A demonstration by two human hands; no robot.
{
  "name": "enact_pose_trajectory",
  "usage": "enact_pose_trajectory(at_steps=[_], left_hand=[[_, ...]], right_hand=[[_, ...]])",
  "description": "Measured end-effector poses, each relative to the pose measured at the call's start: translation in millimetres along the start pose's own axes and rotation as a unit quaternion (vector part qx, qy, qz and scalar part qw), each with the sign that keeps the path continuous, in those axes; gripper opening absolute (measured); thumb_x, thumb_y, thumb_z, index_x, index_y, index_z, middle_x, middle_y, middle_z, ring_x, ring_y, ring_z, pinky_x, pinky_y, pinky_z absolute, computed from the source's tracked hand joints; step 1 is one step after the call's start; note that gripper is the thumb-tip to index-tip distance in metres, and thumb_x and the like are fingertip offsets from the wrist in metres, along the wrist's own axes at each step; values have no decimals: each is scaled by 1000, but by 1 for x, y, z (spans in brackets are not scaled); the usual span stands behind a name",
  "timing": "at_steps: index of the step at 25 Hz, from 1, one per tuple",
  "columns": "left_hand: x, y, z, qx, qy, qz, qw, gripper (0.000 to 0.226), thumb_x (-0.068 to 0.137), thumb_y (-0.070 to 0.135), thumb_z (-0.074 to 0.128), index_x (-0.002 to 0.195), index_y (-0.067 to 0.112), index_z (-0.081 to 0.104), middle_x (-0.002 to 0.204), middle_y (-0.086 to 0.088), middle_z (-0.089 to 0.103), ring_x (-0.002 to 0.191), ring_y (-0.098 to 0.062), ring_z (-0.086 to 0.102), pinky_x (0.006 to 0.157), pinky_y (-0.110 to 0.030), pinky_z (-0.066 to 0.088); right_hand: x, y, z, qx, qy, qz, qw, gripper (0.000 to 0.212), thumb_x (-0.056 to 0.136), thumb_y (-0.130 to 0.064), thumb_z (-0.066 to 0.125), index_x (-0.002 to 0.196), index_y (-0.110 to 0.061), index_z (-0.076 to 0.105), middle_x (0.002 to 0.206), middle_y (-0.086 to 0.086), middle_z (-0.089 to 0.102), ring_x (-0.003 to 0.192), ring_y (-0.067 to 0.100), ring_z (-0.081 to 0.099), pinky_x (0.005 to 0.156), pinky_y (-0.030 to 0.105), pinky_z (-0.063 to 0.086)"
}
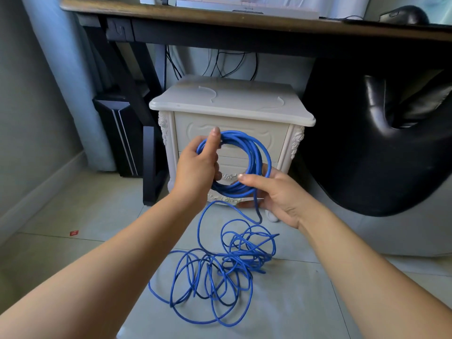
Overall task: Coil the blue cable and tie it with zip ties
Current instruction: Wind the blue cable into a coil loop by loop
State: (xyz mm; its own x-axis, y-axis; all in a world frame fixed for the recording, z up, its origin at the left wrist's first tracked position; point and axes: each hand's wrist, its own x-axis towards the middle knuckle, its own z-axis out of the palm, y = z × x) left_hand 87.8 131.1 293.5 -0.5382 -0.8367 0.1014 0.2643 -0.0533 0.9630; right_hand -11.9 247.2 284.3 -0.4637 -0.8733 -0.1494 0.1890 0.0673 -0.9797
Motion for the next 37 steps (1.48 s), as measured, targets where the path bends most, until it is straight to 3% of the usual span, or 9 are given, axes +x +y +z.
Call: enact_pose_trajectory(at_steps=[3, 7, 12, 16, 19, 25, 29, 34, 37], left_hand=[[-6, -7, 5, -15, 29, -22, 999, 36, 98, 47, 52, 87, 13, 57, 51, 10, 34, 41, -8, 35, 53, -27, 35], [-16, -17, 11, 89, 12, -26, 996, 42, 99, 50, 47, 92, 10, 60, 61, 4, 53, 55, -7, 55, 62, -26, 42], [-7, -4, -5, 150, -131, -21, 980, 30, 100, 32, 52, 104, 6, 66, 85, -8, 71, 77, -12, 65, 79, -27, 55], [-10, -4, -7, 273, -235, 45, 932, 28, 91, 36, 65, 101, 10, 62, 78, -3, 65, 66, -13, 66, 63, -24, 53], [-12, -6, -3, 343, -222, 83, 909, 33, 88, 39, 67, 90, 7, 58, 68, -5, 56, 52, -12, 57, 49, -22, 48], [-9, -4, 0, 214, -140, 95, 962, 22, 95, 29, 61, 79, 15, 55, 47, 10, 44, 43, -10, 44, 51, -29, 48], [-4, -3, 1, 79, -63, 34, 994, 21, 97, 34, 57, 84, 18, 59, 53, 6, 35, 43, -9, 33, 53, -30, 46], [-4, -7, 6, -53, 8, -52, 997, 37, 97, 48, 53, 75, 18, 50, 47, 10, 36, 44, -11, 36, 55, -30, 40], [-13, -12, 11, 54, 26, -48, 997, 46, 94, 55, 51, 75, 14, 60, 52, 9, 56, 56, -8, 55, 63, -22, 45]], right_hand=[[6, 9, 19, 93, 75, -20, 993, 24, 84, 2, 60, 107, 4, 59, 77, 16, 69, 74, 29, 68, 77, 47, 59], [11, 5, 20, 120, 198, -80, 970, 20, 87, 8, 52, 88, -12, 52, 56, 2, 52, 50, 16, 60, 70, 47, 59], [4, -9, -4, -86, 183, -115, 973, 25, 86, 11, 49, 86, -13, 56, 48, 1, 43, 36, 11, 45, 51, 37, 57], [-3, -15, -3, -333, 110, -109, 930, 19, 85, 3, 56, 88, -16, 56, 56, -8, 55, 38, 13, 57, 53, 42, 60], [-4, -17, 3, -426, 102, -115, 891, 22, 82, -8, 57, 86, -27, 48, 77, -1, 62, 46, 13, 64, 52, 35, 59], [-4, -19, -7, -174, 43, -87, 980, 26, 84, -9, 68, 107, -17, 58, 72, 6, 69, 69, 21, 69, 74, 38, 58], [-6, -15, -15, -165, -2, -38, 986, 9, 86, -16, 69, 93, -18, 64, 87, 4, 73, 90, 19, 70, 95, 47, 53], [-1, 1, 4, -19, 61, -50, 997, 8, 89, -15, 65, 83, -18, 61, 77, 0, 70, 81, 22, 67, 86, 45, 57], [4, 2, 14, 69, 157, -73, 982, 16, 89, -12, 61, 74, -14, 55, 55, -1, 56, 61, 20, 59, 70, 38, 52]])
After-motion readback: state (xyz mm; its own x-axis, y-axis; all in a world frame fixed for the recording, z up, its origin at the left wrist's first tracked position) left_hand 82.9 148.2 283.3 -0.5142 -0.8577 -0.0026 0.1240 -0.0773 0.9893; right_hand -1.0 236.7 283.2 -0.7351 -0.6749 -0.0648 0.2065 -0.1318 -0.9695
